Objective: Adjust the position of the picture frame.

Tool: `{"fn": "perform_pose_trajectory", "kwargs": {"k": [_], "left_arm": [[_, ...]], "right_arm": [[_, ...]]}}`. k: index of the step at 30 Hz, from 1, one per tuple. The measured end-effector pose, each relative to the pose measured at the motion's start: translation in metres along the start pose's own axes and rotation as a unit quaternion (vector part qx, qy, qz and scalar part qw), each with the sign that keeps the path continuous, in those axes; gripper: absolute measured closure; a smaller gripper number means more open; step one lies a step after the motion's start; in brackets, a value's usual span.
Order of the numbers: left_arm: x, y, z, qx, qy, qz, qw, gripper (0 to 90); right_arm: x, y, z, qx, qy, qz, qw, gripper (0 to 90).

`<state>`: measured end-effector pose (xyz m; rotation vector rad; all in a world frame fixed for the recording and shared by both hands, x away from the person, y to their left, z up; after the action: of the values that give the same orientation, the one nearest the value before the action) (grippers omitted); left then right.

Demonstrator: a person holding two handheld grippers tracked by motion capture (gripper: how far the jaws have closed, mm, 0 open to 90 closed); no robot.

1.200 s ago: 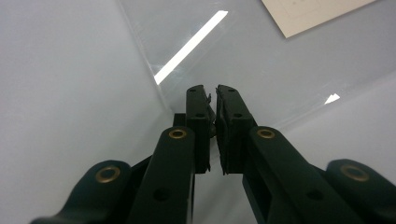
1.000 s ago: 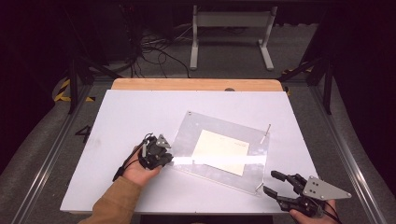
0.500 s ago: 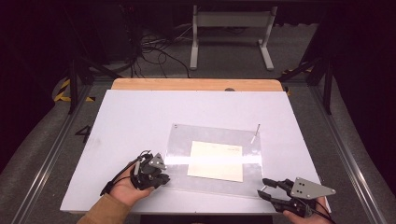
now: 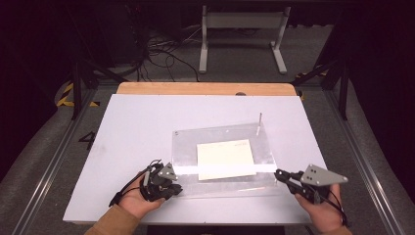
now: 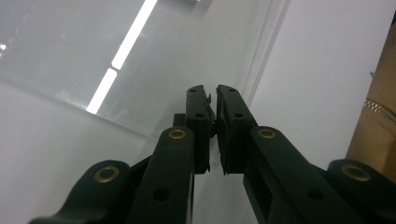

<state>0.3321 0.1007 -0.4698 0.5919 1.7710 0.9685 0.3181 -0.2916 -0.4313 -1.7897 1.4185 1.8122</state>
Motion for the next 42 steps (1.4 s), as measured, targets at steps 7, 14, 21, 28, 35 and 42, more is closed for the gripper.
{"fn": "perform_pose_trajectory", "kwargs": {"k": [7,14,21,28,35,42], "left_arm": [[-0.018,-0.014,-0.006,-0.005,-0.018,-0.013,0.9997,84.0],[-0.032,-0.024,-0.006,-0.004,-0.022,-0.023,0.9995,83.9],[-0.034,-0.026,-0.004,0.002,-0.022,-0.030,0.9993,83.9],[-0.037,-0.030,-0.010,0.014,-0.027,-0.038,0.9988,84.1],[-0.051,-0.045,-0.033,0.047,-0.046,-0.039,0.9971,84.1],[-0.074,-0.066,-0.054,0.074,-0.078,-0.045,0.9931,84.7]], "right_arm": [[-0.020,-0.048,-0.056,0.012,-0.029,-0.008,0.9995,85.0],[-0.015,-0.092,-0.085,0.032,-0.066,0.021,0.9971,84.7],[-0.004,-0.111,-0.092,0.024,-0.121,0.000,0.9924,64.8],[-0.002,-0.073,-0.082,0.061,-0.130,-0.042,0.9887,55.4],[0.018,-0.035,-0.064,0.049,-0.133,-0.044,0.9889,55.8],[0.019,-0.014,-0.053,0.049,-0.111,-0.027,0.9922,54.0]]}}
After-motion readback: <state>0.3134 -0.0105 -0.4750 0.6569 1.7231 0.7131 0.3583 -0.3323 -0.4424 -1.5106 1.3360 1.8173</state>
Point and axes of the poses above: each handheld gripper's, and its own axes: y roughly backward along the jaws, x roughly out of its underside, z roughly to its left, the point moved 4 cm from there along -y, roughly forward along the jaws, and after that the axes turned 7 degrees about x, right-handed, at the moved point
